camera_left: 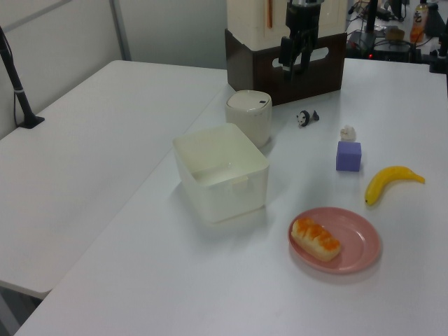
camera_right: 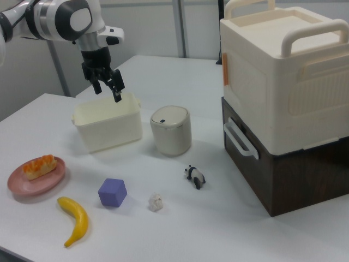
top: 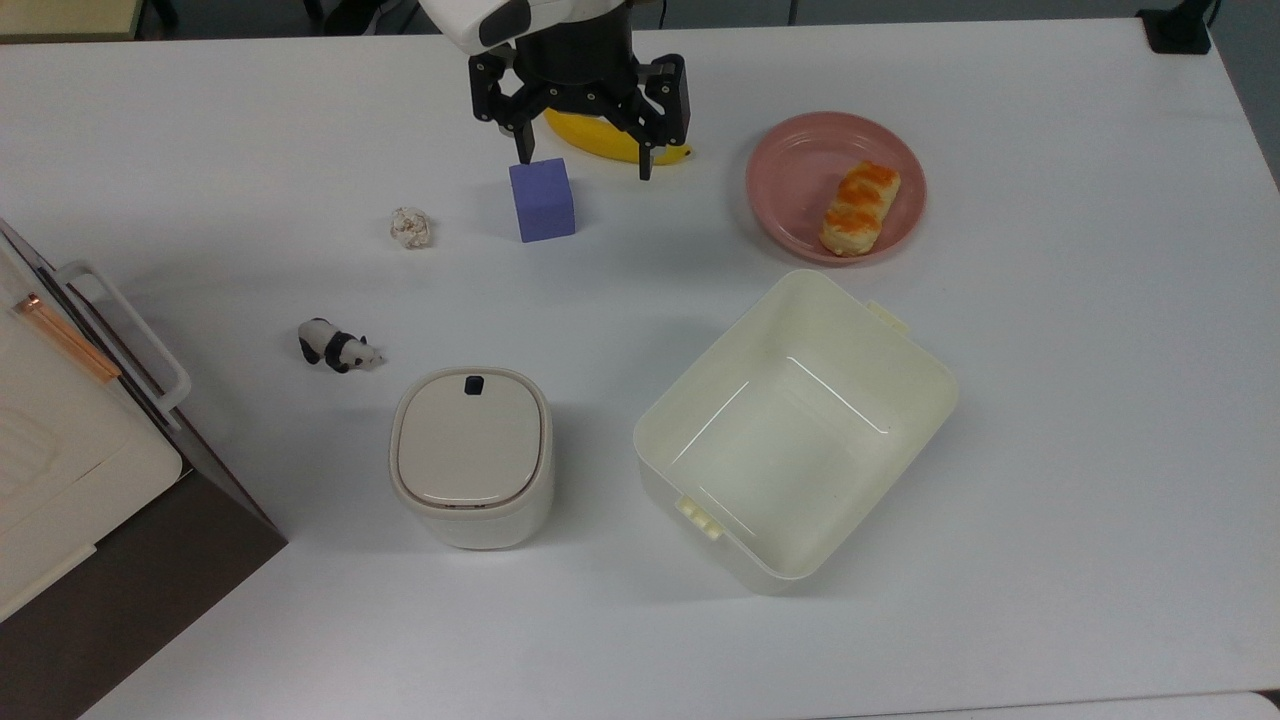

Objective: Put the bread on the table

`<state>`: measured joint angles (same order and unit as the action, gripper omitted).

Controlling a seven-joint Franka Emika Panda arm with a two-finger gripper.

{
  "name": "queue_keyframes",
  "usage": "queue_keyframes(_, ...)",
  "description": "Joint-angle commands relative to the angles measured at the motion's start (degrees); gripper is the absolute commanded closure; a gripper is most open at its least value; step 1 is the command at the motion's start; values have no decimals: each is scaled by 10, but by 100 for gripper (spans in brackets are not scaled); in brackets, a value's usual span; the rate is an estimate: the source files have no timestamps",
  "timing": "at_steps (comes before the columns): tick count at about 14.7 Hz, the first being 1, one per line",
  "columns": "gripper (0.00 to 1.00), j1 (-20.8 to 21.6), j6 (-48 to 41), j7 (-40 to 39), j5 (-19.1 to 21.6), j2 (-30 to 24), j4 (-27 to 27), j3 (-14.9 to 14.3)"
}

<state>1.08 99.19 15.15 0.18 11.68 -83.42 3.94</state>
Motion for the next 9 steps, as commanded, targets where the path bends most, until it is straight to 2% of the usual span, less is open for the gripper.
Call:
queue_keyframes(1,0,3,-10,3,-11,-1,5,0)
queue_keyframes(9,0,1,-6,3,-18,2,5,0)
